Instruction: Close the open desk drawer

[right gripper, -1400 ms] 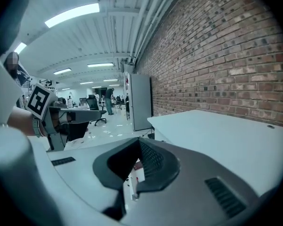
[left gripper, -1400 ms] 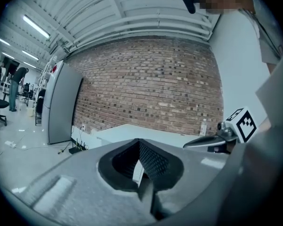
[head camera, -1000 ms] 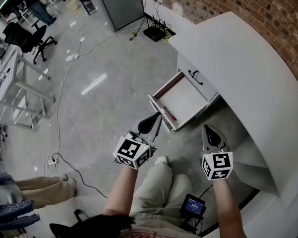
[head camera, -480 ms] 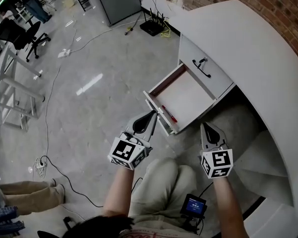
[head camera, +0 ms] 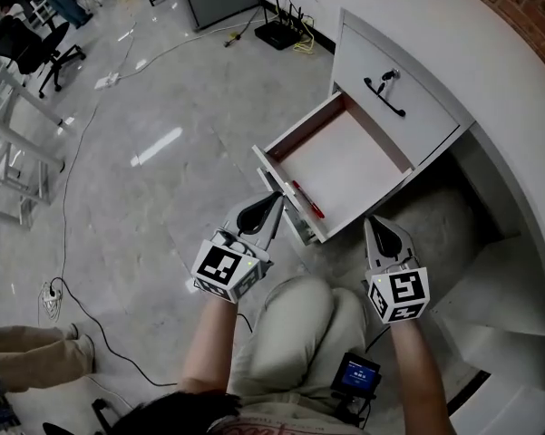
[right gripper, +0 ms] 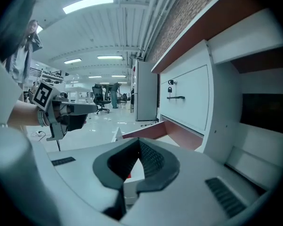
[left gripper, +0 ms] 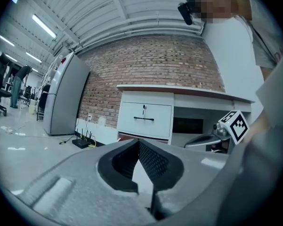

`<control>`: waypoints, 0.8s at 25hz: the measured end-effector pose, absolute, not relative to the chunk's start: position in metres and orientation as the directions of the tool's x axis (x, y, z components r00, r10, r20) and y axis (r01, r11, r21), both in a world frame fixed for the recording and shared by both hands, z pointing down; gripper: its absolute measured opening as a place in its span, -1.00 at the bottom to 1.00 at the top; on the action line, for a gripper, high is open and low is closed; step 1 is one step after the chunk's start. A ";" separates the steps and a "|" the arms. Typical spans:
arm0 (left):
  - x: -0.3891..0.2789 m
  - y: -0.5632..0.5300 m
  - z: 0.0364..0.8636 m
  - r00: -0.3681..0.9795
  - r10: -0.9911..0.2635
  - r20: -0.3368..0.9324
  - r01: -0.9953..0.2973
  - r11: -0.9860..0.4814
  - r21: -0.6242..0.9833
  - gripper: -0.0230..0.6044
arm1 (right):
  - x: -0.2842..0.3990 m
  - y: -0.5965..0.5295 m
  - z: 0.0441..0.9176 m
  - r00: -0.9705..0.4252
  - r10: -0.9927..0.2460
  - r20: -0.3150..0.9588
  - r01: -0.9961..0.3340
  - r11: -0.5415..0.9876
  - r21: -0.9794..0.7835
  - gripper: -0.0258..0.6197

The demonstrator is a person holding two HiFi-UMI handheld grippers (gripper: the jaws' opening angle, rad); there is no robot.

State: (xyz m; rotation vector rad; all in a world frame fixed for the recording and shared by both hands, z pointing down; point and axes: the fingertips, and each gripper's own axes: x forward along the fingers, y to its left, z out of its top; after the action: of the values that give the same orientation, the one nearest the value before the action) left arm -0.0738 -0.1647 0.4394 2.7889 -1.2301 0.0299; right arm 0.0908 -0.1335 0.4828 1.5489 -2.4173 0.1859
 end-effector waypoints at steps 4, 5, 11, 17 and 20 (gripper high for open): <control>-0.081 -0.163 0.469 0.665 -0.744 0.066 -0.747 -0.660 0.075 -0.93 | 0.089 -0.131 0.509 -0.403 -0.868 0.290 -0.900 0.433 0.048 -0.88; -0.082 -0.163 0.477 0.664 -0.744 0.071 -0.748 -0.660 0.071 -0.93 | 0.089 -0.130 0.515 -0.406 -0.867 0.288 -0.898 0.437 0.052 -0.89; -0.085 -0.165 0.514 0.685 -0.722 0.101 -0.727 -0.685 0.035 -0.78 | 0.086 -0.131 0.539 -0.431 -0.863 0.265 -0.881 0.465 0.083 -0.89; -0.086 -0.170 0.557 0.702 -0.685 0.195 -0.698 -0.716 -0.004 -0.51 | 0.088 -0.126 0.562 -0.439 -0.858 0.266 -0.875 0.476 0.091 -0.89; -0.086 -0.178 0.578 0.709 -0.672 0.215 -0.689 -0.725 0.007 -0.51 | 0.088 -0.125 0.577 -0.439 -0.855 0.275 -0.873 0.478 0.094 -0.89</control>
State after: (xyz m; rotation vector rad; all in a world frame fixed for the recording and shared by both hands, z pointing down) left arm -0.0863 -0.1779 0.5781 2.8233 -1.1261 0.3025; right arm 0.0882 -0.1252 0.5767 1.4697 -2.4441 0.0897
